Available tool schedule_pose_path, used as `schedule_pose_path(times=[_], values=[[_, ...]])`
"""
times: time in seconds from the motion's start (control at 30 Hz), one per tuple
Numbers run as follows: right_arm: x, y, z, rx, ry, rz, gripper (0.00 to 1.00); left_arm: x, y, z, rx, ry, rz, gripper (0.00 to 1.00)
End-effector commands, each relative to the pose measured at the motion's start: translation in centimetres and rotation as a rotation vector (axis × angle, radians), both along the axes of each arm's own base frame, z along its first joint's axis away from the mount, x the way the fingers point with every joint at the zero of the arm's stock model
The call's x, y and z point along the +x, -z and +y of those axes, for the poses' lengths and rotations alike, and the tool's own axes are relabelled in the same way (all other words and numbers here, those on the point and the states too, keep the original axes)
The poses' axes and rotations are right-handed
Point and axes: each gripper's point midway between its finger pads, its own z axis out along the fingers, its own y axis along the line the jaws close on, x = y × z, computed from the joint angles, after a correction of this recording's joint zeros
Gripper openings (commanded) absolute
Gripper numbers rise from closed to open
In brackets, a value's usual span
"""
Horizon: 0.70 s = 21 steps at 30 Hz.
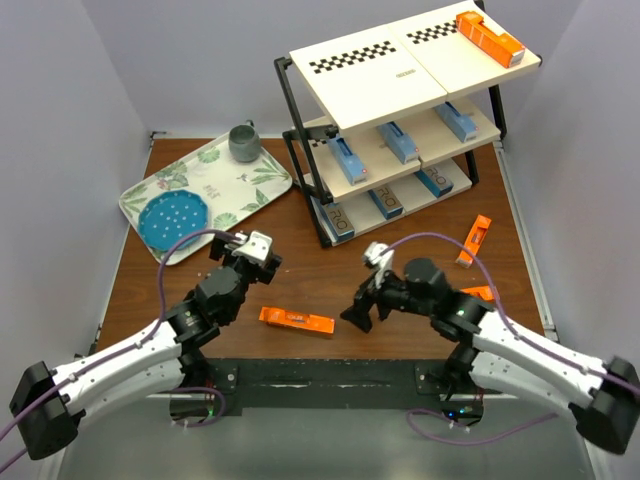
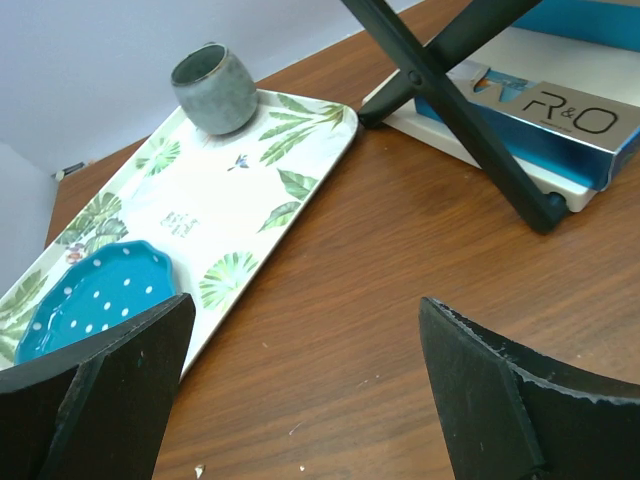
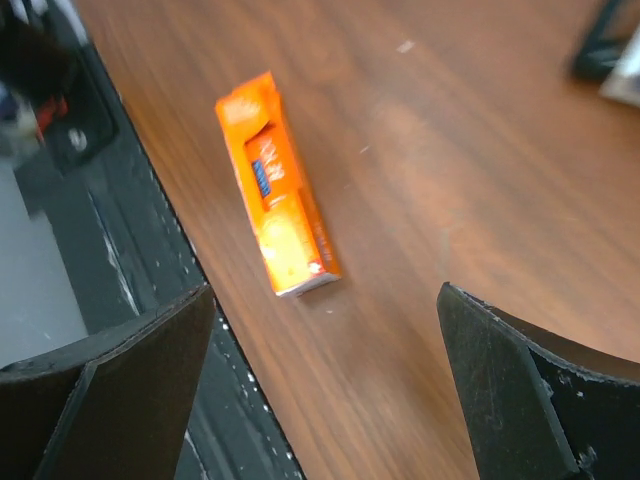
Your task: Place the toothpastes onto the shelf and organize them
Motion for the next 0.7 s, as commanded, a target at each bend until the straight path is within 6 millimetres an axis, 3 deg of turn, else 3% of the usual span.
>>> schedule_pose_path(times=[0.0,0.17,0.27,0.53,0.67], values=[[1.2,1.5,3.0,-0.037,0.029,-0.113,0.98,0.6,-1.0,1.0,-0.044,-0.066,-0.042,0.99],[0.2,5.0,5.4,-0.150,-0.024,-0.168,0.98,0.8,-0.8,1.9,-0.066,-0.113,-0.032,0.99],[-0.5,5.5,6.5,-0.141,-0.039,-0.190,0.95,0.9,-0.6,2.2,-0.085,-0.132,-0.018,1.00],[-1.5,8.7,7.4,-0.205,-0.096,-0.204,0.89,0.6,0.2,2.0,-0.174,-0.153,0.049,0.99],[-1.6,9.6,7.5,-0.226,-0.111,-0.213,0.86,-0.1,1.0,1.2,-0.312,-0.152,0.130,0.99]])
